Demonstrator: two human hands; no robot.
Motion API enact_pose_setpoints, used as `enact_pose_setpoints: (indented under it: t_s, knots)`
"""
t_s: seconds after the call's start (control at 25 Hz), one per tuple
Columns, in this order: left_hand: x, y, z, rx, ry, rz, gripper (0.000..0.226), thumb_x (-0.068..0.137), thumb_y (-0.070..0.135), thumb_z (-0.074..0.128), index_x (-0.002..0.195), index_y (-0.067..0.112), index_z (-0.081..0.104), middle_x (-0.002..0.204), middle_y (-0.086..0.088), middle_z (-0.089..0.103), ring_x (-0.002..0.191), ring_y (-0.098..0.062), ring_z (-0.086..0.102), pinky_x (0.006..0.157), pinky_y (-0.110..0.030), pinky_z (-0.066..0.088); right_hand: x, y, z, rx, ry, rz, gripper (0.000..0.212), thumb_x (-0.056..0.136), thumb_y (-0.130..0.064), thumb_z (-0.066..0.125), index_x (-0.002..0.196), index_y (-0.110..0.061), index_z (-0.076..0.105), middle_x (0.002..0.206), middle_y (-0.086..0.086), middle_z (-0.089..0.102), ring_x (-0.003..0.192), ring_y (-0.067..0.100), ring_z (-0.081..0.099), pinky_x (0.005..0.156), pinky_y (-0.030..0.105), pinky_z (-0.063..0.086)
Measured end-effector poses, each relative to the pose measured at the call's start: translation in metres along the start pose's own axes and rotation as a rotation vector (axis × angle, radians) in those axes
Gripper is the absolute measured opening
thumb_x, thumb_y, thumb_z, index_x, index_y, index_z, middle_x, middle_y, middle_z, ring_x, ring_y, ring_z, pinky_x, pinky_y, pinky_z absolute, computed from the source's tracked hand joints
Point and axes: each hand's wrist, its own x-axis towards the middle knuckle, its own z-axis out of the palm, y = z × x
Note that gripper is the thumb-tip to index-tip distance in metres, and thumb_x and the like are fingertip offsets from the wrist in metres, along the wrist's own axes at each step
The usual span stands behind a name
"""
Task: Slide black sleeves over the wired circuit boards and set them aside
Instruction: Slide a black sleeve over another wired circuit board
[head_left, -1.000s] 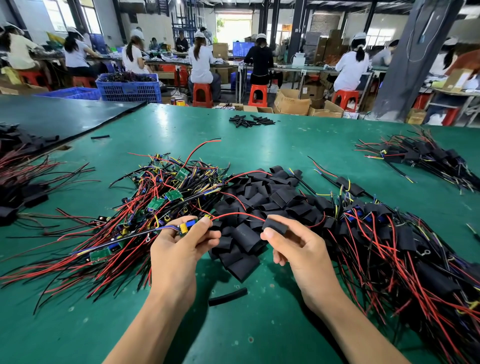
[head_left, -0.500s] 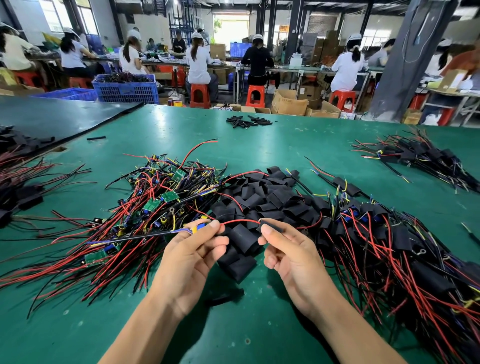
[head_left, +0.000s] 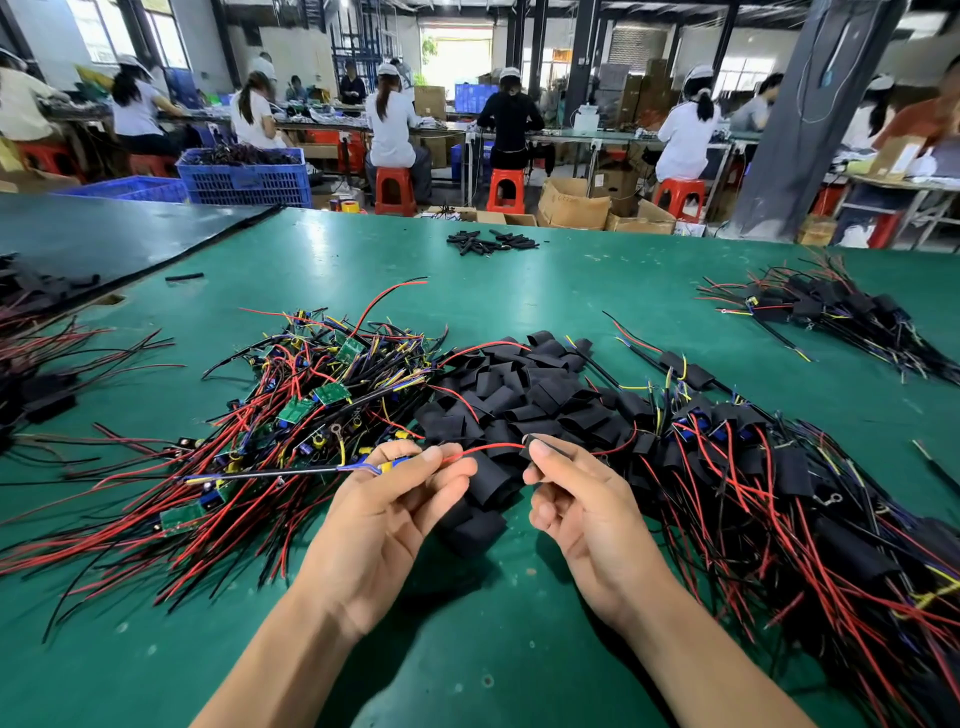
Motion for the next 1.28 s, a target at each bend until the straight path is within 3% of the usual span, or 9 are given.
enact_pose_setpoints:
  t_s: [0.2, 0.36, 0.52, 0.6, 0.76, 0.92, 1.0, 1.12, 1.28]
  knots:
    - [-0.0001, 0.0001, -0.0021, 0.078, 0.017, 0.042, 0.013, 0.067, 0.011, 0.075, 0.072, 0.016, 0.064, 0.106, -0.016, 0.075, 0.084, -0.023, 0.076, 0.066, -0.027, 0.060, -0.0027, -0.0012, 0.0001, -0.014, -0.122, 0.021, 0.026, 0.066, -0.026, 0.082, 0.091, -0.022, 0.079, 0.074, 0.002, 0.065, 0.052, 0.010, 0.046, 0.052, 0.018, 0.039]
    - [-0.0017, 0.0000, 0.0001, 0.087, 0.018, 0.048, 0.018, 0.071, 0.004, 0.069, 0.061, 0.018, 0.064, 0.098, -0.016, 0.075, 0.083, -0.022, 0.076, 0.065, -0.024, 0.059, -0.0055, -0.0001, 0.0020, -0.053, -0.222, 0.021, 0.030, 0.071, -0.020, 0.081, 0.101, -0.022, 0.078, 0.076, 0.003, 0.065, 0.053, 0.011, 0.045, 0.055, 0.020, 0.039]
    - [-0.0029, -0.0019, -0.0003, 0.141, 0.015, 0.042, 0.016, 0.069, 0.005, 0.070, 0.072, 0.016, 0.059, 0.093, -0.014, 0.075, 0.077, -0.023, 0.075, 0.062, -0.026, 0.059, -0.0073, 0.0002, 0.0033, -0.086, -0.225, 0.004, 0.039, 0.066, -0.020, 0.083, 0.105, -0.021, 0.078, 0.077, 0.010, 0.050, 0.054, 0.012, 0.042, 0.056, 0.021, 0.038]
    - [-0.0036, -0.0026, -0.0006, 0.147, 0.009, 0.021, 0.020, 0.069, 0.006, 0.072, 0.076, 0.016, 0.058, 0.088, -0.014, 0.074, 0.073, -0.022, 0.074, 0.061, -0.026, 0.059, -0.0079, -0.0002, 0.0048, -0.078, -0.217, -0.001, 0.034, 0.069, -0.017, 0.081, 0.103, -0.020, 0.078, 0.067, 0.004, 0.047, 0.050, 0.011, 0.038, 0.054, 0.021, 0.035]
    - [-0.0051, -0.0013, 0.0013, 0.172, -0.022, -0.008, 0.022, 0.062, 0.013, 0.079, 0.083, 0.019, 0.075, 0.087, -0.013, 0.073, 0.070, -0.021, 0.073, 0.059, -0.026, 0.058, -0.0072, -0.0021, 0.0081, -0.013, -0.196, 0.009, 0.030, 0.072, -0.011, 0.077, 0.101, -0.017, 0.078, 0.052, -0.007, 0.042, 0.044, 0.009, 0.031, 0.051, 0.021, 0.029]
    - [-0.0052, -0.0047, 0.0023, 0.245, -0.032, -0.054, 0.019, 0.062, 0.021, 0.080, 0.081, 0.018, 0.078, 0.083, -0.011, 0.071, 0.061, -0.018, 0.068, 0.054, -0.023, 0.056, -0.0085, -0.0040, 0.0082, 0.169, -0.227, 0.068, 0.036, 0.072, -0.007, 0.078, 0.107, -0.008, 0.071, 0.059, -0.003, 0.044, 0.042, 0.008, 0.035, 0.049, 0.021, 0.034]
    - [-0.0043, -0.0061, 0.0017, 0.276, -0.015, -0.091, 0.014, 0.066, 0.022, 0.078, 0.080, 0.017, 0.077, 0.078, -0.009, 0.069, 0.057, -0.016, 0.065, 0.052, -0.023, 0.054, -0.0086, -0.0036, 0.0070, 0.252, -0.261, 0.103, 0.040, 0.073, -0.014, 0.077, 0.110, -0.006, 0.068, 0.065, 0.000, 0.049, 0.044, 0.009, 0.041, 0.050, 0.021, 0.040]
    - [-0.0035, -0.0061, 0.0013, 0.303, 0.001, -0.152, 0.011, 0.070, 0.023, 0.077, 0.078, 0.016, 0.074, 0.073, -0.006, 0.065, 0.052, -0.014, 0.059, 0.046, -0.021, 0.051, -0.0085, -0.0025, 0.0045, 0.285, -0.299, 0.105, 0.047, 0.057, -0.023, 0.096, 0.098, -0.011, 0.077, 0.070, 0.002, 0.059, 0.050, 0.010, 0.052, 0.056, 0.022, 0.049]
    - [-0.0037, -0.0049, 0.0024, 0.280, -0.031, -0.218, 0.024, 0.070, 0.025, 0.076, 0.090, 0.015, 0.068, 0.076, -0.004, 0.065, 0.049, -0.012, 0.054, 0.043, -0.020, 0.045, -0.0067, -0.0018, 0.0037, 0.299, -0.220, 0.113, 0.036, 0.050, -0.028, 0.100, 0.076, -0.018, 0.078, 0.073, 0.001, 0.067, 0.054, 0.009, 0.060, 0.061, 0.022, 0.054]
